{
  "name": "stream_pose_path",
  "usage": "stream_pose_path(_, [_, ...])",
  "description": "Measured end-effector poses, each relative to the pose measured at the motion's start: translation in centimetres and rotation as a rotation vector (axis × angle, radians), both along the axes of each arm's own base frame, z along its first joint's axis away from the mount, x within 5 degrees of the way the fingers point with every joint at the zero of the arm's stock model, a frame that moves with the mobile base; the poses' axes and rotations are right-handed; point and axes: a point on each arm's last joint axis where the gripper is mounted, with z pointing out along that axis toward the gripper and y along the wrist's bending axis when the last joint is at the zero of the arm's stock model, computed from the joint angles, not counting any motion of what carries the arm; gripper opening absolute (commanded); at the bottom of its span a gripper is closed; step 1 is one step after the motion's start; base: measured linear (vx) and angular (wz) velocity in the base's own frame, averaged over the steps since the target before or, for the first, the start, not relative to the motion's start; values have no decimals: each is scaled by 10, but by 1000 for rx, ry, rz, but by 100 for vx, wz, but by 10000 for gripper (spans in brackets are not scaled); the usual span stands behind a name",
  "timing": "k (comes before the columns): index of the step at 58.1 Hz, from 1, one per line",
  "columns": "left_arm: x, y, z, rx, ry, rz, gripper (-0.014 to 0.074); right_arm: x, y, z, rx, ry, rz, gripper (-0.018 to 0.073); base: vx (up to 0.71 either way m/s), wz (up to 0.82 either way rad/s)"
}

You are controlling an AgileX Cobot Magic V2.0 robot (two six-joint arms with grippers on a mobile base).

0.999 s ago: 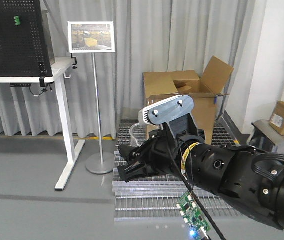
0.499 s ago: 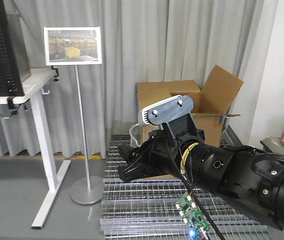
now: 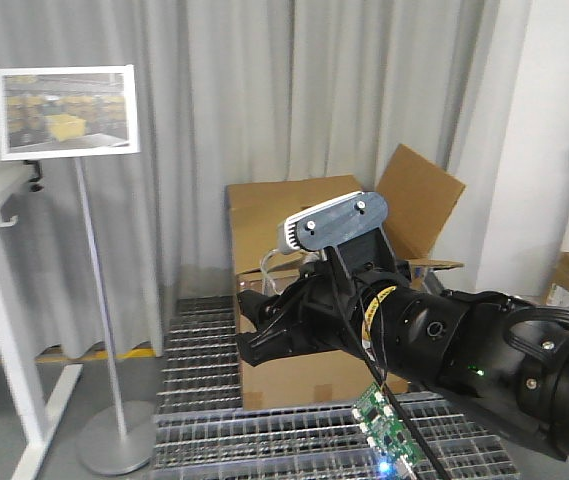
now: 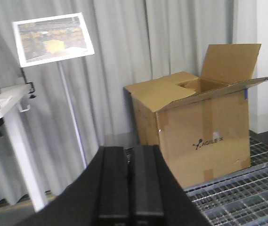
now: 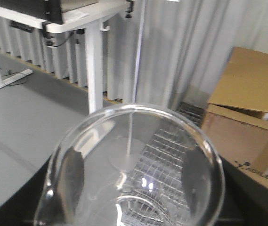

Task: Pick beaker and place in left cabinet
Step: 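Hold the beaker in the right gripper while the base drives to the cabinet, then lower the held beaker onto the blue tray on the shelf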

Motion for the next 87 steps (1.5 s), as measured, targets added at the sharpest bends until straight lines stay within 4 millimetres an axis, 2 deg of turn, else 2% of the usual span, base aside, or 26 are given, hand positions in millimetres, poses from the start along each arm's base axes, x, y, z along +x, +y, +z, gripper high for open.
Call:
stream_pose_path(20, [0, 0, 0, 0, 0, 0, 1, 0, 0, 0, 0, 0, 0, -1, 26, -49])
stream_pose_path(87, [0, 0, 0, 0, 0, 0, 1, 0, 0, 0, -1, 1, -1, -1, 19, -78])
